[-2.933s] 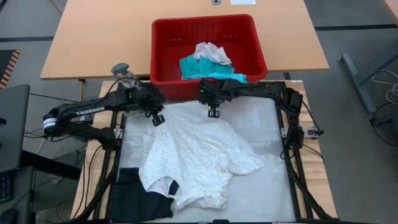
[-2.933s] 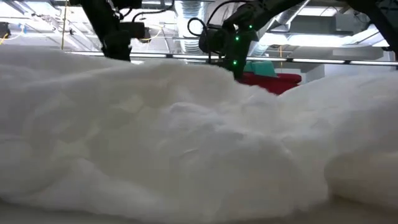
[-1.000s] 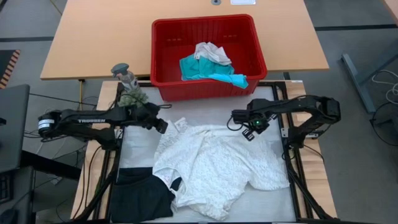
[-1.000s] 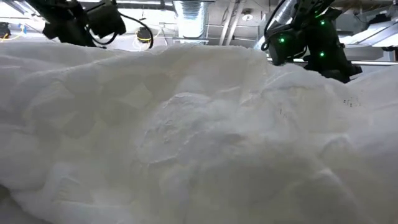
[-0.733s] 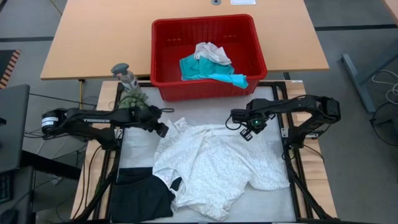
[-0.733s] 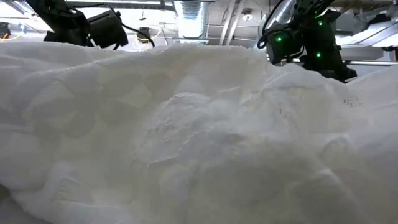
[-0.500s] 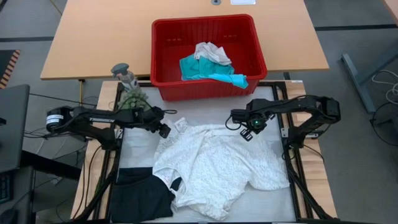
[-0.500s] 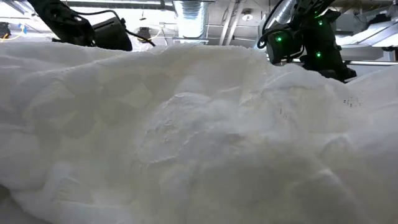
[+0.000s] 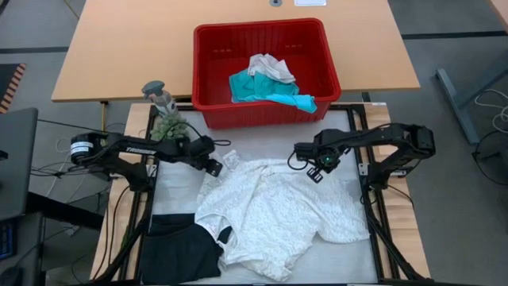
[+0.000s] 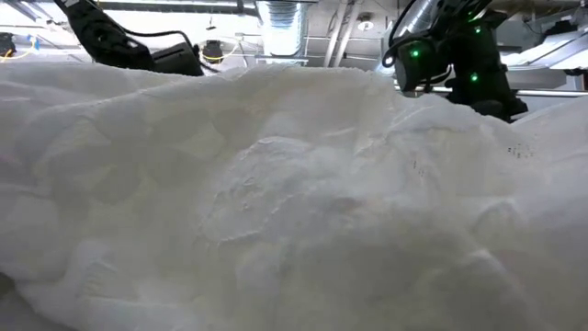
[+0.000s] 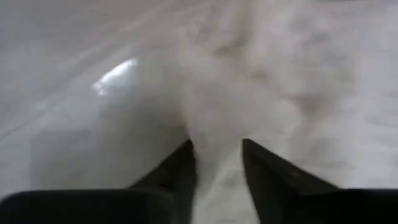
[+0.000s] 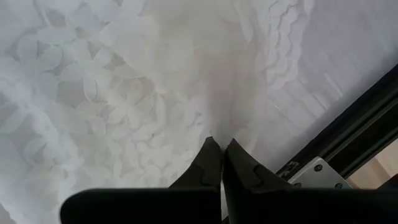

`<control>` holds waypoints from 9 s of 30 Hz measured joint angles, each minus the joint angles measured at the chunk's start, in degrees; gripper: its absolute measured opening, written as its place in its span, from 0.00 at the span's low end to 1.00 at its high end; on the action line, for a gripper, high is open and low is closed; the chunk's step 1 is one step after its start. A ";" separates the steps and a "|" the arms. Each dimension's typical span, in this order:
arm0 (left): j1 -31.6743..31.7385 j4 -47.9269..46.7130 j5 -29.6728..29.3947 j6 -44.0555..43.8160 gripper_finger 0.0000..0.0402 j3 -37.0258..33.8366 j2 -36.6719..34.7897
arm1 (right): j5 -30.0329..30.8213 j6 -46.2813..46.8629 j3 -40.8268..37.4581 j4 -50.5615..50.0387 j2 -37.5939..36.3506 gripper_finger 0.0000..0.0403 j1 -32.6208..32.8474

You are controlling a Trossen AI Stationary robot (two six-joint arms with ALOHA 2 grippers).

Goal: Fold Laundry from Bin
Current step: Fold the white dress

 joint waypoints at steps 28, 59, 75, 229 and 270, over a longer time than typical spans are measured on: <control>0.00 -31.30 -11.81 20.36 0.00 35.17 -5.79 | 15.37 -8.76 11.50 -7.16 0.07 0.05 -12.79; 6.50 -42.27 -10.10 40.95 0.00 47.99 -1.97 | 26.46 -19.90 13.20 -10.72 -6.33 0.05 -16.63; -12.65 -44.01 -1.58 35.99 0.00 47.99 -1.99 | 18.72 -1.54 3.27 -13.03 -9.88 0.05 -5.38; -38.82 -24.69 -5.16 53.78 0.09 27.12 15.78 | 2.04 -1.32 10.29 36.41 6.99 0.40 41.30; -36.60 -59.52 -13.74 75.32 0.01 36.48 7.15 | -4.50 22.64 -2.16 32.42 9.77 0.29 41.72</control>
